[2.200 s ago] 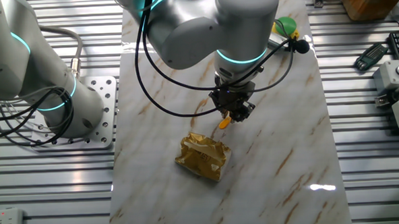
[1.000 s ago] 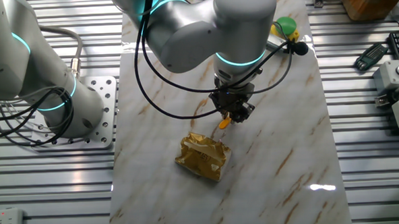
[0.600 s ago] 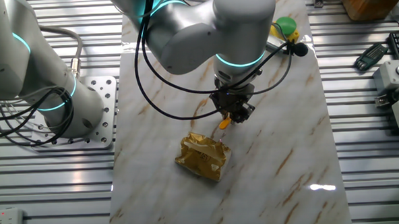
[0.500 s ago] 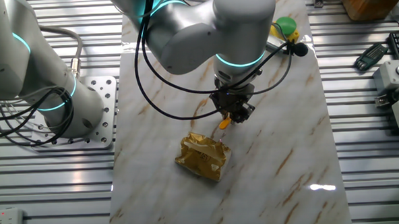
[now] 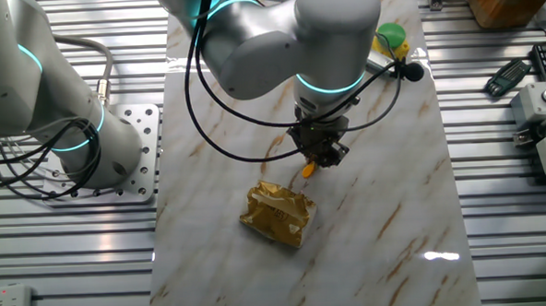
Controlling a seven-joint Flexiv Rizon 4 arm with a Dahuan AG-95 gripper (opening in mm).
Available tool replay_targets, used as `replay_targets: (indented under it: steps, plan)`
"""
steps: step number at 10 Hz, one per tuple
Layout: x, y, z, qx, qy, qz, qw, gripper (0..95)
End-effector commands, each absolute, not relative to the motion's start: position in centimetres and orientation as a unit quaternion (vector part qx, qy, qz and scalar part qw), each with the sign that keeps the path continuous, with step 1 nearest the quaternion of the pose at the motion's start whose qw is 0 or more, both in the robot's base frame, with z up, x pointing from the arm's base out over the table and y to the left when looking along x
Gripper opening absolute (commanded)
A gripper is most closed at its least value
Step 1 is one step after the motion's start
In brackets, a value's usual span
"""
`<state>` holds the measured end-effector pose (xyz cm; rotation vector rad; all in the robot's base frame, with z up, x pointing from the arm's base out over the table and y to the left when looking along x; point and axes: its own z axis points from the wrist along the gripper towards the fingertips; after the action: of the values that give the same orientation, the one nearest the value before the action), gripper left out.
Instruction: Attach the bubble ring to the ball
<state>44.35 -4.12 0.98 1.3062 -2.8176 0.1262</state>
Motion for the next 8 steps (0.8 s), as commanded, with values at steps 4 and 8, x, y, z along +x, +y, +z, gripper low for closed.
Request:
replay_targets:
  steps: [4,8]
  plan:
    - [44.7,-3.8,4.2,0.424,-0.905,0.021,0.009,0.0]
    - [45.8,-1.7,5.9,0.41,-0.912,0.004,-0.004,0.0]
